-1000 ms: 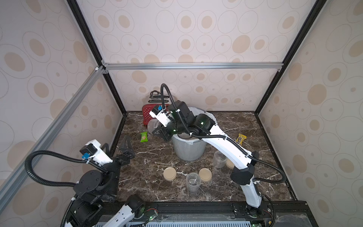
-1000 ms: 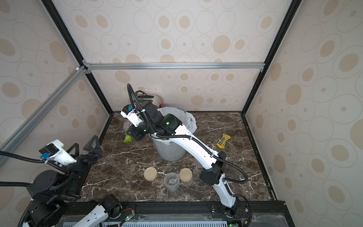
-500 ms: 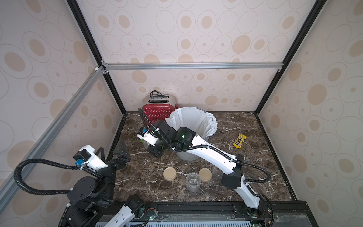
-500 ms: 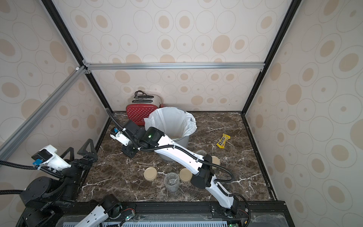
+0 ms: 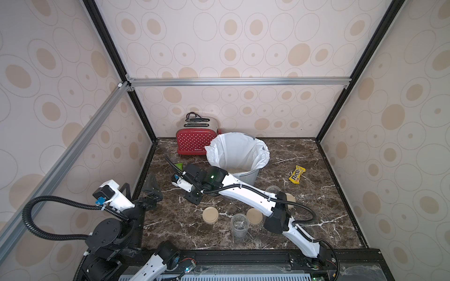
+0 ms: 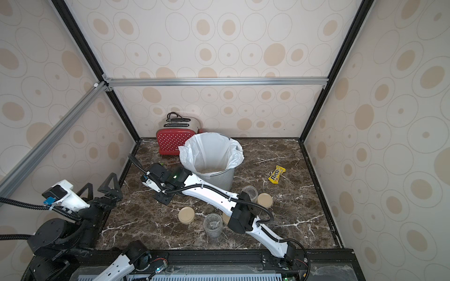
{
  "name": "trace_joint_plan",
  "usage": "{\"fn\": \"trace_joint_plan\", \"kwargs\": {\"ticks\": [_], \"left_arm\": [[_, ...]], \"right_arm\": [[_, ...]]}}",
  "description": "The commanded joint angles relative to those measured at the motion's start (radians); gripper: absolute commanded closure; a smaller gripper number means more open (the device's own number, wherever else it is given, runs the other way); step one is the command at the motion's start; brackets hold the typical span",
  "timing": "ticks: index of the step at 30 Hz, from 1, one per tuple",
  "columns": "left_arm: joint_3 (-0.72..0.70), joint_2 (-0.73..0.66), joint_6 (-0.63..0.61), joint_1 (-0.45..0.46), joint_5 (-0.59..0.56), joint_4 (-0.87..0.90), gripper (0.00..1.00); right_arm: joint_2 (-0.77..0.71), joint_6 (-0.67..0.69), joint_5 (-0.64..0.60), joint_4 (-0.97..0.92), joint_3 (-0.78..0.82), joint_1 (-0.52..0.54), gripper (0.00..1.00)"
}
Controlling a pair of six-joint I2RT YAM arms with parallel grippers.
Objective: Empty moldy rice from jars
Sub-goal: Place the jar at the center of the board.
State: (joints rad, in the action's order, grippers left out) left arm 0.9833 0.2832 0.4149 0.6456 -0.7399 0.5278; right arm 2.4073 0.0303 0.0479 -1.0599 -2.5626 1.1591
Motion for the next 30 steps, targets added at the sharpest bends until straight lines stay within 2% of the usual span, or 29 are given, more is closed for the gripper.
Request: {"fn": "trace_joint_plan", "kwargs": {"ticks": [1,30], "left_arm": [[-0.003,-0.018,0.01,-0.007,-0.016,0.03,0.01],[-0.025,-0.015,0.024,-0.006,-0.014,0.033,0.01]], "right_arm": [[0.013,0.034,-0.02,0.002,0.004,0.004,1.0],[0.121,0.042,0.067,-0.052,0.025,-0.04,1.0]]}}
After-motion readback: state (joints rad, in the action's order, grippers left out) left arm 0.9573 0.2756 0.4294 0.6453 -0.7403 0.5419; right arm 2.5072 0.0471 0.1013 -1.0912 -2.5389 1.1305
